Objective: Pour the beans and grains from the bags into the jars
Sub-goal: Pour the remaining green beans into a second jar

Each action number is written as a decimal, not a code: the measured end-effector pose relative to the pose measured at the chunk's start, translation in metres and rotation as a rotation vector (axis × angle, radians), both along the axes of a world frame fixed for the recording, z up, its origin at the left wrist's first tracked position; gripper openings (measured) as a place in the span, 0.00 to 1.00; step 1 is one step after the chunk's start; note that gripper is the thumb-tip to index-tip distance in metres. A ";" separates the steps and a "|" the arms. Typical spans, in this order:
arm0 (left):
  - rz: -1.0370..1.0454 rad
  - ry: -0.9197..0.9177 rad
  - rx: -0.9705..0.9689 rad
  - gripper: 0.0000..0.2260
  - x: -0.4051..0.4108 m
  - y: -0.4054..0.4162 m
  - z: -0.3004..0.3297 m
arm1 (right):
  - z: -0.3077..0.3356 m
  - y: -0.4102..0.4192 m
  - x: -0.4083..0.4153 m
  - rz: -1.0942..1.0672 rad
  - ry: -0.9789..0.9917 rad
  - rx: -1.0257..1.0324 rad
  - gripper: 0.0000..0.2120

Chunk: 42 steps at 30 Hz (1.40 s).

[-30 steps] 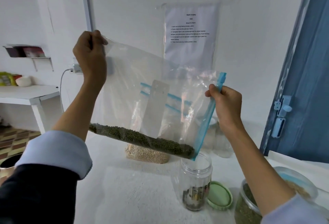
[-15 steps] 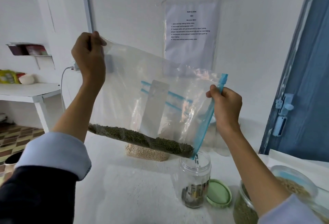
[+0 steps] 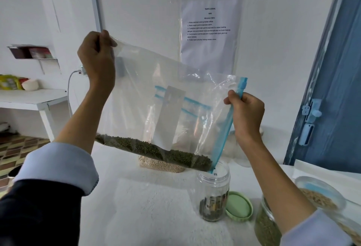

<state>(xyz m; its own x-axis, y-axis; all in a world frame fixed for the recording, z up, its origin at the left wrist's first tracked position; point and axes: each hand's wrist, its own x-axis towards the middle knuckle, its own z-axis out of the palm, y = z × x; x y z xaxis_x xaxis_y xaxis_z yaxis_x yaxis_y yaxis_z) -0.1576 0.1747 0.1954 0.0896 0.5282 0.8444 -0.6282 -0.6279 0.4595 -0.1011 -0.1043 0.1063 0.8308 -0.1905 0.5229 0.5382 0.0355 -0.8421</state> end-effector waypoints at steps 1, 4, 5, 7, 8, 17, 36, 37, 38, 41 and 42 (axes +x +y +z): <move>0.003 -0.002 0.001 0.14 -0.001 -0.001 0.001 | 0.000 0.000 0.000 -0.003 -0.005 0.007 0.11; 0.004 -0.007 0.008 0.14 -0.001 -0.004 0.002 | 0.000 0.001 0.000 0.001 -0.005 -0.020 0.11; 0.003 -0.010 0.008 0.14 -0.001 -0.005 0.003 | 0.000 0.001 -0.001 -0.004 -0.006 -0.013 0.11; 0.004 -0.012 0.006 0.14 -0.002 -0.007 0.004 | 0.002 0.000 0.000 -0.009 -0.011 -0.001 0.10; 0.003 -0.009 0.002 0.14 -0.002 -0.007 0.004 | 0.003 0.000 -0.001 -0.001 -0.009 -0.014 0.10; 0.013 -0.006 -0.005 0.14 -0.002 -0.006 0.004 | 0.004 -0.001 -0.002 -0.030 -0.024 -0.006 0.11; 0.072 -0.005 0.020 0.15 0.002 -0.005 0.007 | 0.005 0.000 0.004 0.042 0.026 -0.045 0.10; 0.083 0.000 0.020 0.16 0.002 -0.005 0.007 | 0.005 0.000 0.004 0.044 0.033 -0.049 0.10; 0.087 0.002 0.023 0.16 0.002 -0.004 0.007 | 0.004 -0.001 0.005 0.035 0.032 -0.040 0.10; 0.081 0.004 0.031 0.16 0.002 -0.005 0.008 | 0.004 -0.002 0.006 0.038 0.030 -0.045 0.10; 0.077 0.003 0.029 0.16 0.002 -0.005 0.008 | 0.004 -0.001 0.006 0.044 0.032 -0.054 0.10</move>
<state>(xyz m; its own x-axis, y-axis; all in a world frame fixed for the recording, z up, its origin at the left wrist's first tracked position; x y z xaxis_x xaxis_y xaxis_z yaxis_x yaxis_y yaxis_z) -0.1556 0.1692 0.2034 0.0524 0.5089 0.8592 -0.5763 -0.6873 0.4422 -0.0949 -0.1057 0.1102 0.8544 -0.1255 0.5043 0.5097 0.0132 -0.8603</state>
